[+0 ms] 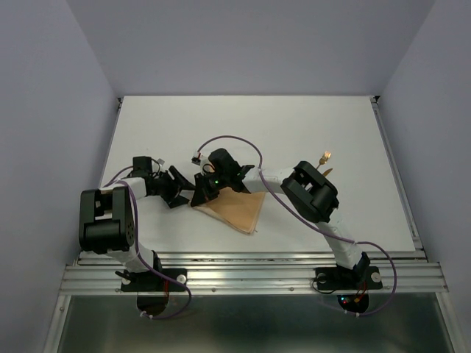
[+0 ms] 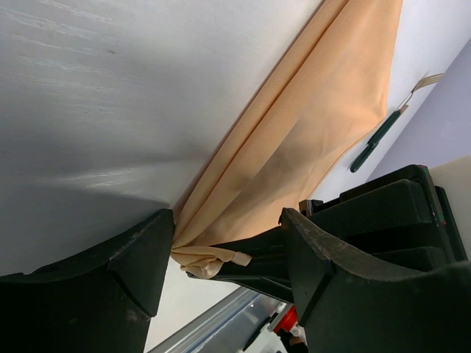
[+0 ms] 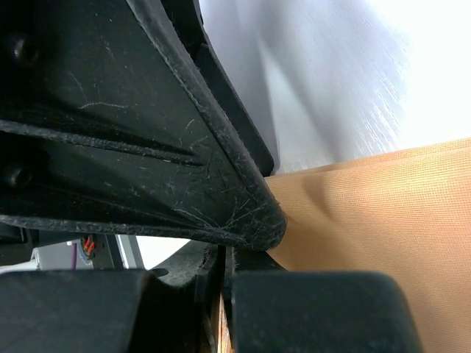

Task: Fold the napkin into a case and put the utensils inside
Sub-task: Pick up the lower triangle-folded napkin from the center of the board.

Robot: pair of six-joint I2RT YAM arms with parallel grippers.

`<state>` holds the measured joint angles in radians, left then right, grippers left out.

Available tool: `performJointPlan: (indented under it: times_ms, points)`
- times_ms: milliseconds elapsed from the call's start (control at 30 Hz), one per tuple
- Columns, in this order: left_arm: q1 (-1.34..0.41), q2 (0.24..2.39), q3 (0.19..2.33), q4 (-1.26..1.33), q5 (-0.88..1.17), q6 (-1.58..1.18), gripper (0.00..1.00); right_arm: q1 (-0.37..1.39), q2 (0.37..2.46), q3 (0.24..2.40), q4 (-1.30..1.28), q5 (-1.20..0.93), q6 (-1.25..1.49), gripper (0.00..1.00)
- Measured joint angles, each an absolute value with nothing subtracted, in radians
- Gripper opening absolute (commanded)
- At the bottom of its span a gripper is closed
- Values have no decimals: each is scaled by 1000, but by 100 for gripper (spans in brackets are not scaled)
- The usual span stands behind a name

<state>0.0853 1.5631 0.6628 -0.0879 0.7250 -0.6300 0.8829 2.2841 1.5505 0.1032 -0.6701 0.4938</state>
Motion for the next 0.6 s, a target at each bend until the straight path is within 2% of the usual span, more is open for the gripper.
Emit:
performJointPlan:
  times_ms: [233,500,600]
  points:
    - [73,1574,664,-83,711,-645,58,883,2284,1551,94,-662,477,1]
    - [62,1494,703,-180,590,-642,57,883,2284,1551,94,-664,471,1]
    - [62,1464,733,-192,562,-637,53,883,2283,1550,95,-673,471,1]
